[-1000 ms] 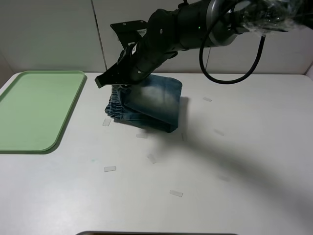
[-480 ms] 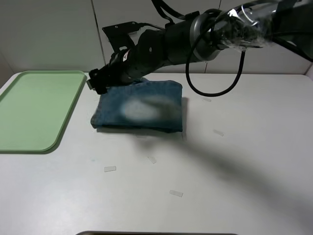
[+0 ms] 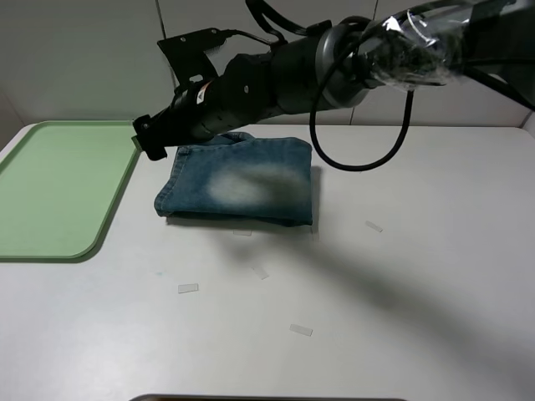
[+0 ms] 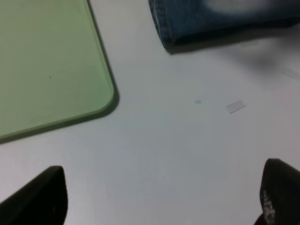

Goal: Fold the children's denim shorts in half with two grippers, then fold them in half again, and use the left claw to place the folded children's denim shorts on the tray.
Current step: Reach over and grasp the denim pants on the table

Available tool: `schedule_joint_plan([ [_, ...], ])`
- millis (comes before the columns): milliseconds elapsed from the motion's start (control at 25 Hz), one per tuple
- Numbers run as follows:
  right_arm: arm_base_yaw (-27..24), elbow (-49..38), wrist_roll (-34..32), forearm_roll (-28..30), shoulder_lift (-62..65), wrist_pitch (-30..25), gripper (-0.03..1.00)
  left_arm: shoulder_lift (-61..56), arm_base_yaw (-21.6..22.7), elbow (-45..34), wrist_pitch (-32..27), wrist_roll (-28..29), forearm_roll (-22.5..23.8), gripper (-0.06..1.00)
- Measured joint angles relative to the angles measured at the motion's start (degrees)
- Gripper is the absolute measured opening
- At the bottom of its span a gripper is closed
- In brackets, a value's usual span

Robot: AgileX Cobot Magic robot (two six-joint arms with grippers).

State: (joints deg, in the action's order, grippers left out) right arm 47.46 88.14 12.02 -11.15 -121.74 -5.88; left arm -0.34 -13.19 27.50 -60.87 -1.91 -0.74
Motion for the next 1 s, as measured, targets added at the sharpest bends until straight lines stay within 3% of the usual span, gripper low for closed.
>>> schedule_joint_plan([
  [360,-6.9,-3.2,1.1,9.7,9.7,-13.5,0.69,0.0,0.0,0.0,0.0,0.0,0.0,0.81],
  [480,-10.3,-10.4,0.0,10.7,16.2,-12.9,0.69,0.0,0.0,0.0,0.0,0.0,0.0,0.81],
  [760,-17.5,-29.6,-0.4,9.3,35.9,-4.6,0.69,0.0,0.0,0.0,0.0,0.0,0.1,0.81],
  [1000,-23.3,-38.2,-2.1,11.2,51.0,-5.3,0.69,0.0,0.0,0.0,0.0,0.0,0.1,0.81],
])
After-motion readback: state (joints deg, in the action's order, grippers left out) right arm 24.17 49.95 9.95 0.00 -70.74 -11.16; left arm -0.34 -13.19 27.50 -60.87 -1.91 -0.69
